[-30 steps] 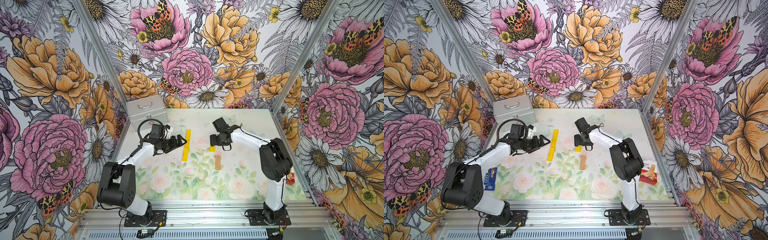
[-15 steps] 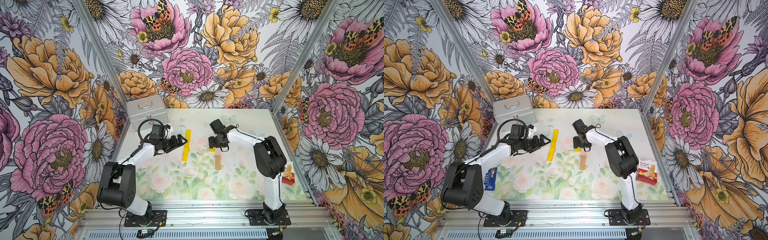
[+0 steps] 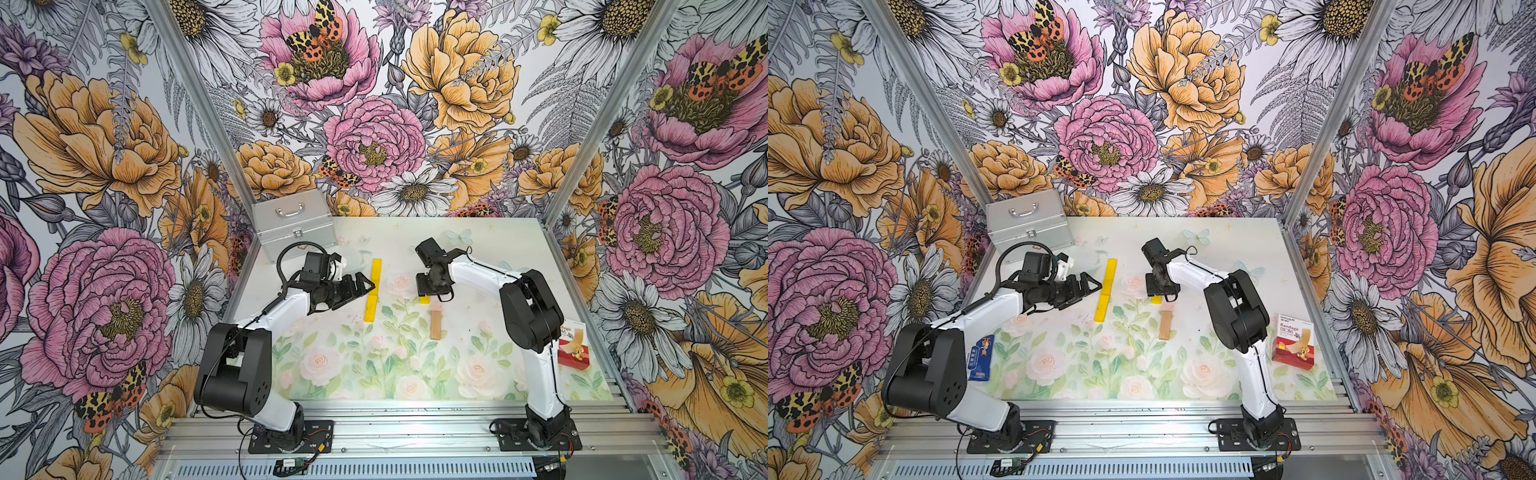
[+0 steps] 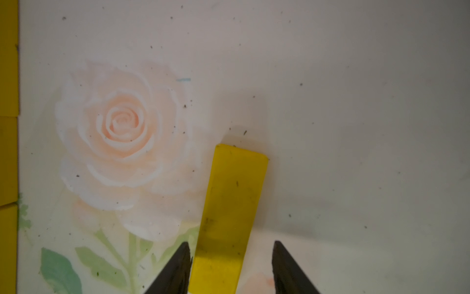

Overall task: Assemble the letter k with building blocks
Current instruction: Pick up the building block from the center of the board.

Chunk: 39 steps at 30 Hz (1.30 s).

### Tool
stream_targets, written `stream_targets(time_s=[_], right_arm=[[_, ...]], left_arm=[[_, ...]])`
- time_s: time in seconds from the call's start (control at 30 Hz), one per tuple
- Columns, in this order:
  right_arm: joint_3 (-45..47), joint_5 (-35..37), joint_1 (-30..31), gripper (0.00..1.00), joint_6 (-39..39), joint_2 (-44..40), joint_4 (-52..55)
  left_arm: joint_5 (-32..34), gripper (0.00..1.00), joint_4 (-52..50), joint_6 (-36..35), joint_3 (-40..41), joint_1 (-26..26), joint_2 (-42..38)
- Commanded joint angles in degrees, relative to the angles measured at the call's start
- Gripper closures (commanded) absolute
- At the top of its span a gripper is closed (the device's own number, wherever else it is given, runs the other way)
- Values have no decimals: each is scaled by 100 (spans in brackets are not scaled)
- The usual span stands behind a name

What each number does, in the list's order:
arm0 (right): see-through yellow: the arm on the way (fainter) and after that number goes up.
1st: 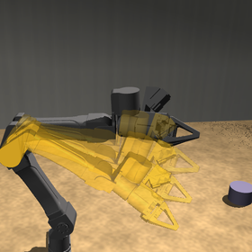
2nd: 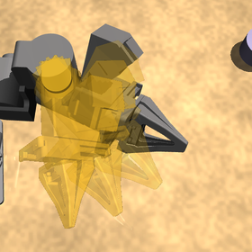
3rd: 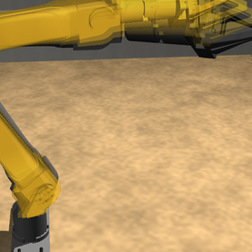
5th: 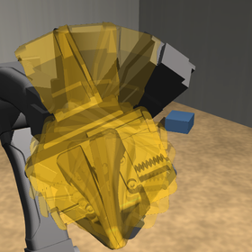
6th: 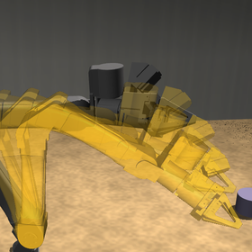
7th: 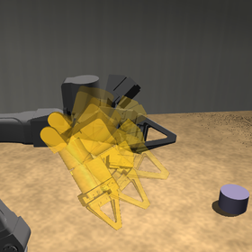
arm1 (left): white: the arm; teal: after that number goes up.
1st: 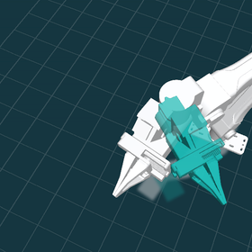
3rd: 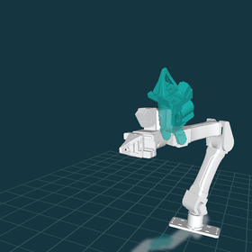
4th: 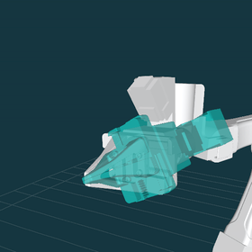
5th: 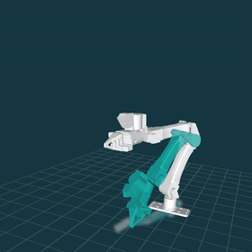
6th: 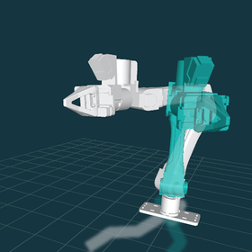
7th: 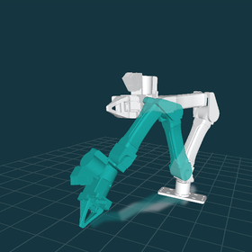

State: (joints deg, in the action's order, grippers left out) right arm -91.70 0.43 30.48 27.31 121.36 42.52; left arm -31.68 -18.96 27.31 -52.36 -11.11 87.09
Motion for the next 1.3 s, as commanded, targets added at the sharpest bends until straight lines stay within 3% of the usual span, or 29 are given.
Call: stream_targets(time_s=[0.0, 0.4, 0.7, 1.27], right_arm=[[-164, 45, 41, 49, -15, 134, 28], [-270, -78, 42, 55, -15, 315, 72], [-331, -102, 37, 76, -166, 309, 148], [-314, 99, 117, 78, -2094, -38, 294]], left_arm=[[-199, 1, 173, 63, 63, 17, -44], [-221, 1, 177, 54, 190, 46, -139], [-203, 1, 180, 46, 208, 55, -149], [-232, 1, 191, 73, 287, 225, -280]])
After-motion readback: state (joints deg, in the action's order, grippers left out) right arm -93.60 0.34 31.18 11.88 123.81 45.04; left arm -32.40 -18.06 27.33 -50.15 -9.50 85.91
